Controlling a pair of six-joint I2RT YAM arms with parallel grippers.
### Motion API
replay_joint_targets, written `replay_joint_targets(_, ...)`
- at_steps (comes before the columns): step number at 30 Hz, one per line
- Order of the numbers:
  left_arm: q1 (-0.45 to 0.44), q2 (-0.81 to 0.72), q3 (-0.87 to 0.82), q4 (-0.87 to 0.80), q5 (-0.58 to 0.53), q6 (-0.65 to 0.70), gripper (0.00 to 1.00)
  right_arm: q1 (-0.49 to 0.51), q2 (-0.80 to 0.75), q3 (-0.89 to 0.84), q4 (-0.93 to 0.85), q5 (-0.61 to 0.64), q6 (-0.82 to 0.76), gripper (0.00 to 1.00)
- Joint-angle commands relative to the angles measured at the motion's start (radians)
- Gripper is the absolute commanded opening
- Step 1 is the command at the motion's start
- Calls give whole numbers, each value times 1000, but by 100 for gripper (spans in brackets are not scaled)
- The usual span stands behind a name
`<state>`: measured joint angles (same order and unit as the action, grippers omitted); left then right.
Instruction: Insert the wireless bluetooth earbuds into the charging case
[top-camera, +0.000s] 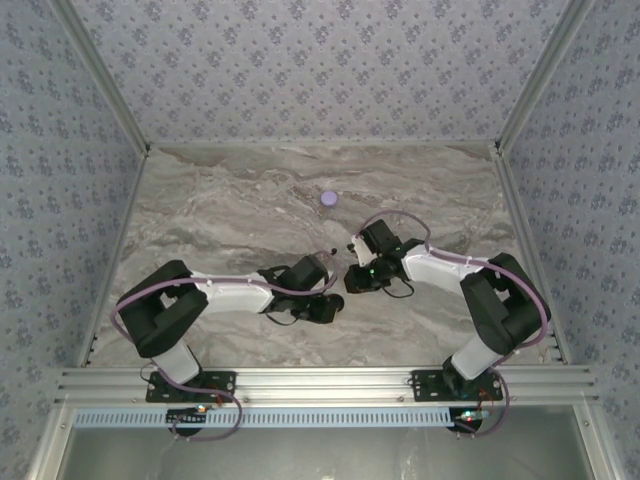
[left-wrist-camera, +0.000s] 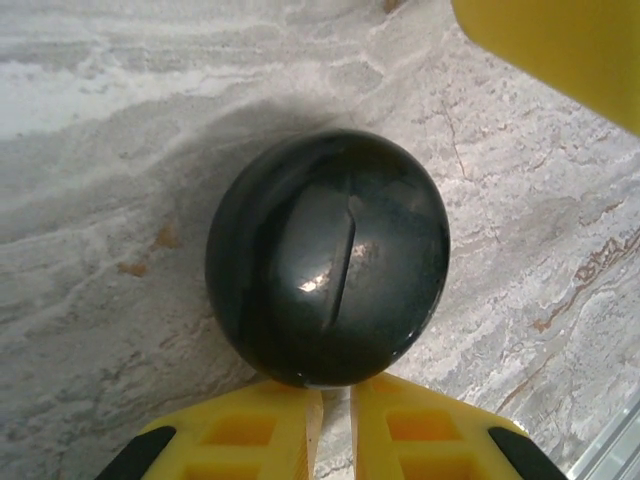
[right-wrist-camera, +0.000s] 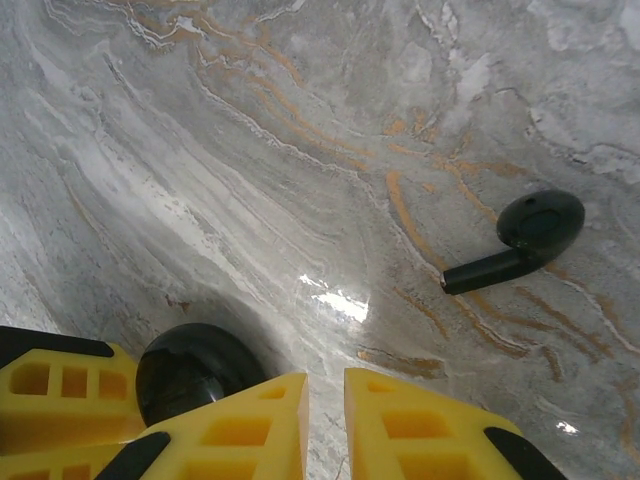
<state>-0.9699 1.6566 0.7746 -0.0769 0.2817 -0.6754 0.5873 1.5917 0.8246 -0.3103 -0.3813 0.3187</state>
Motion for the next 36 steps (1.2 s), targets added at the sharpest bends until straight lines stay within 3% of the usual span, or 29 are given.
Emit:
replay_joint_targets(1, 7, -10, 16, -67, -130, -23, 17, 8, 17, 25, -30, 21, 7, 18)
replay_joint_targets(6, 12, -24, 21, -71, -192, -42, 18, 11, 17, 19, -34, 22, 5, 18)
replay_joint_targets(16, 37, -12, 28, -36, -179, -54, 18, 13, 13, 15, -53, 39, 6, 18)
replay_joint_targets(24, 82, -107, -38, -38, -186, -55, 24, 10, -38, 4, -79, 71, 40, 19)
replay_joint_targets(36, 200, -159, -151, 252, 78, -84, 59, -21, -102, -89, 49, -82, 156, 31)
